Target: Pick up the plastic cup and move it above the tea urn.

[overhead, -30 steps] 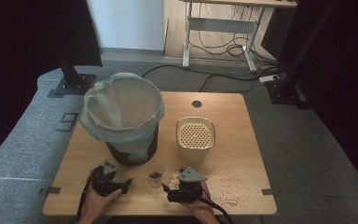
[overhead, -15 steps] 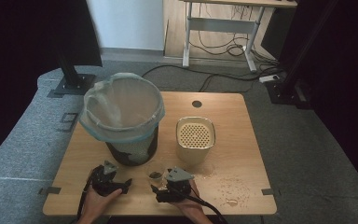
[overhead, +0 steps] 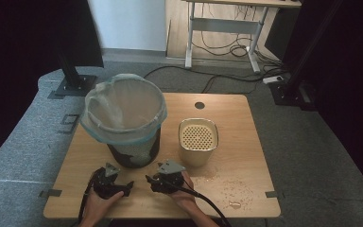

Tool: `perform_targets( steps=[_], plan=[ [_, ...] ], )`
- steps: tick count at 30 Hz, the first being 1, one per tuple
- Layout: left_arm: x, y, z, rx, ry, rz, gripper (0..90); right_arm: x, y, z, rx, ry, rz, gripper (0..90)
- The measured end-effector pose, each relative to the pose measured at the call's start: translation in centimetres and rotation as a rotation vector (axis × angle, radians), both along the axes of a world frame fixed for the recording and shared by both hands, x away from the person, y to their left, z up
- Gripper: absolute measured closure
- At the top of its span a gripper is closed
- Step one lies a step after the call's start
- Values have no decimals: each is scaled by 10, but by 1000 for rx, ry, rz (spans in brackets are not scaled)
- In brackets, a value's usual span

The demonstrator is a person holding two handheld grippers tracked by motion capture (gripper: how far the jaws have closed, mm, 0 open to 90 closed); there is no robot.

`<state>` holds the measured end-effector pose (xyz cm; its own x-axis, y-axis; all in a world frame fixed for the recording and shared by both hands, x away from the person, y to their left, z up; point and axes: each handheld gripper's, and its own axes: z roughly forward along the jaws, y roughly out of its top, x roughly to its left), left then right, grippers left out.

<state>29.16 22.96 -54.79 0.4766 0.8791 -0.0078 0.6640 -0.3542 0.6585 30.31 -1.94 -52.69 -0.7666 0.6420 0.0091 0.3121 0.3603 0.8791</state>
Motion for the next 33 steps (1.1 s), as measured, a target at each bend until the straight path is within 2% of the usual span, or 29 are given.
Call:
perform_targets(
  steps=[4,9,16,22,23,24,29,30,33],
  plan=[
    [0,0,0,-1,-1,1,6,-7,-16,15,36,-20,-9,356],
    [0,0,0,-2,-2,2,6,-18,-49,42,116,-48,-26,358],
    [0,0,0,0,0,1,5,-34,-90,72,171,-78,-57,366],
    [0,0,0,0,-1,1,5,-42,-119,97,180,-128,-95,368],
    [0,0,0,0,-1,1,4,-42,-119,97,180,-128,-95,368],
    [0,0,0,0,-1,1,4,-42,-129,104,186,-145,-118,368],
    [0,0,0,2,0,0,4,-37,-144,119,181,-170,-163,368],
    [0,0,0,1,-1,0,3,-31,-152,125,174,-178,-188,368],
    [1,0,0,1,-1,0,3,-23,-159,131,180,-179,-214,369]
  ],
)
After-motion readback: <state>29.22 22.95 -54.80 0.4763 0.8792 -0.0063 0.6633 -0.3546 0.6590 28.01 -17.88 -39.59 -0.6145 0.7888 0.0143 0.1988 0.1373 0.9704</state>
